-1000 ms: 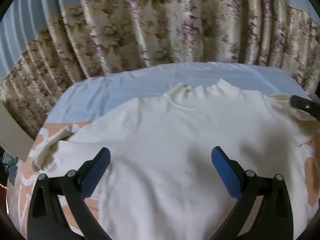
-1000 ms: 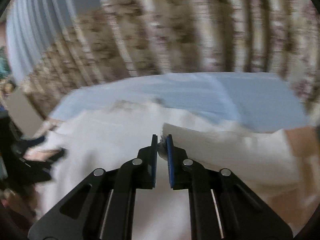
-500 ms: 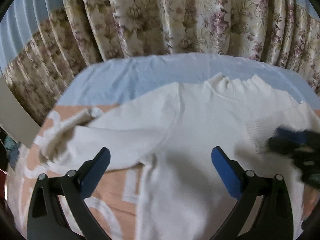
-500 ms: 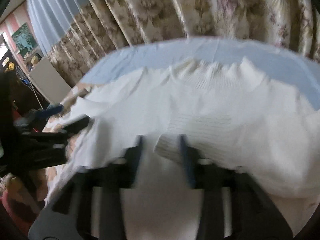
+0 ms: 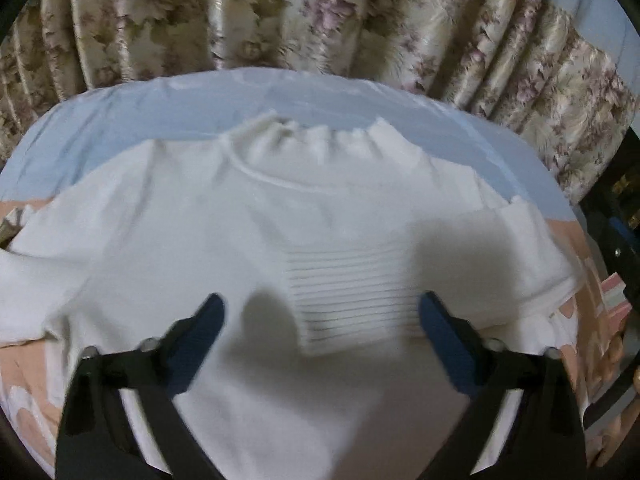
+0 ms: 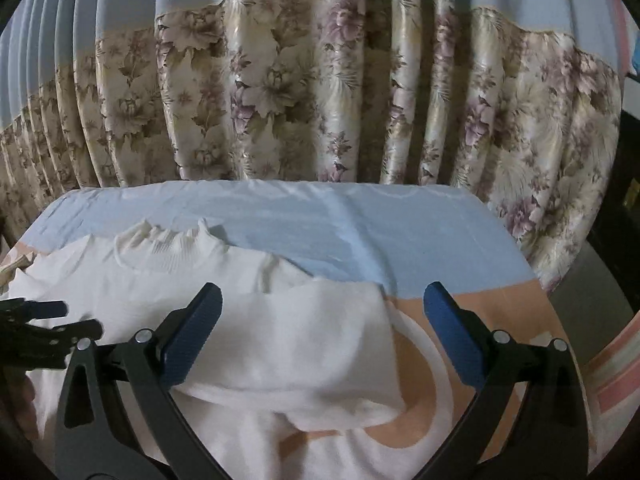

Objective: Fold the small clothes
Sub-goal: 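Open the right tool to lay the cuff on the sweater body, then grasp the other sleeve cuff with the left tool, fold it across, release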

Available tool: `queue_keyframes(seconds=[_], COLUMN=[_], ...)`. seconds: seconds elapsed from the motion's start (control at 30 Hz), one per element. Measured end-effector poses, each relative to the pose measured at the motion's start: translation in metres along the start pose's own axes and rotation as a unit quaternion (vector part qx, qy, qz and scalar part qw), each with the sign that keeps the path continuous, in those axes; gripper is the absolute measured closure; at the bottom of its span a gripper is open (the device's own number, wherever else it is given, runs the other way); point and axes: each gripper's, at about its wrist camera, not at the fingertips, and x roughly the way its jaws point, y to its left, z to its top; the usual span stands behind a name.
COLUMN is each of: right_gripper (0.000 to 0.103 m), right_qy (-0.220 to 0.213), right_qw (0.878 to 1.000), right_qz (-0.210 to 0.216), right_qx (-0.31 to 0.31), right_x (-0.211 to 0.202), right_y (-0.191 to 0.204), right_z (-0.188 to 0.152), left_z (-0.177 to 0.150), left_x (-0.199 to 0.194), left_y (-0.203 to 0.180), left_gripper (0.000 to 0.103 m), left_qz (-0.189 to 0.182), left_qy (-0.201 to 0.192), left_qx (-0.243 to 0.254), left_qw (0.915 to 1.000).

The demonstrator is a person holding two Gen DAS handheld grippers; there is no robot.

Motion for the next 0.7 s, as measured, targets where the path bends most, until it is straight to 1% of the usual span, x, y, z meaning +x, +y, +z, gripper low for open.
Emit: queue_keyframes(seconds=[0.03,0.07,0.13,0.2,0.23,0.27,0.33,0.4,0.5,0.57,0.6,0.67,0.7], right_gripper=[0.003,0.003,0.012,0.015,0.016,0.017,0.019,0.019,0.019,0.019,0.02,0.027,0.033], right_qy=[0.006,0.011,0.023,0.032,0.034,0.037,0.047,0.054,0.067,0.077,0.082,0.102,0.11], right_qw=[1.0,1.0,1.0,0.999,0.999,0.999,0.999,0.998,0.995,0.992,0.991,0.986,0.984], right_qz=[-0.005,-0.008,-0.019,-0.008,-0.004,0.0,0.006,0.022,0.052,0.071,0.078,0.105,0.113], right_qx=[-0.006,-0.009,-0.009,0.006,0.012,0.017,0.025,0.036,0.056,0.068,0.073,0.082,0.081], right_x=[0.001,-0.001,0.001,0.0,0.0,0.0,0.002,0.004,0.006,0.008,0.01,0.018,0.023], right_y=[-0.002,-0.005,-0.008,-0.014,-0.017,-0.019,-0.024,-0.029,-0.034,-0.036,-0.036,-0.032,-0.029], right_z=[-0.004,-0.007,-0.013,-0.022,-0.023,-0.022,-0.023,-0.023,-0.02,-0.017,-0.016,-0.014,-0.014], left_z=[0.001,0.001,0.002,0.002,0.003,0.003,0.001,0.0,0.003,0.006,0.007,0.006,0.004], left_x=[0.006,0.013,0.017,0.017,0.017,0.015,0.01,0.004,-0.009,-0.021,-0.025,-0.027,-0.029], left_y=[-0.008,-0.015,-0.026,-0.035,-0.037,-0.039,-0.039,-0.038,-0.026,-0.007,0.007,0.027,0.038], left_gripper=[0.039,0.047,0.047,0.052,0.061,0.077,0.079,0.08,0.081,0.081,0.081,0.081,0.081], left_qz=[0.003,0.011,0.037,0.044,0.048,0.053,0.053,0.061,0.081,0.109,0.128,0.149,0.156], left_qy=[0.009,0.019,0.014,0.012,0.01,0.005,-0.007,-0.022,-0.049,-0.07,-0.071,-0.063,-0.06], left_qx=[0.015,0.027,0.05,0.067,0.071,0.078,0.089,0.1,0.105,0.098,0.096,0.092,0.086], left_qw=[0.9998,0.9994,0.998,0.9967,0.9963,0.9956,0.9946,0.9929,0.99,0.9868,0.9846,0.9825,0.9822])
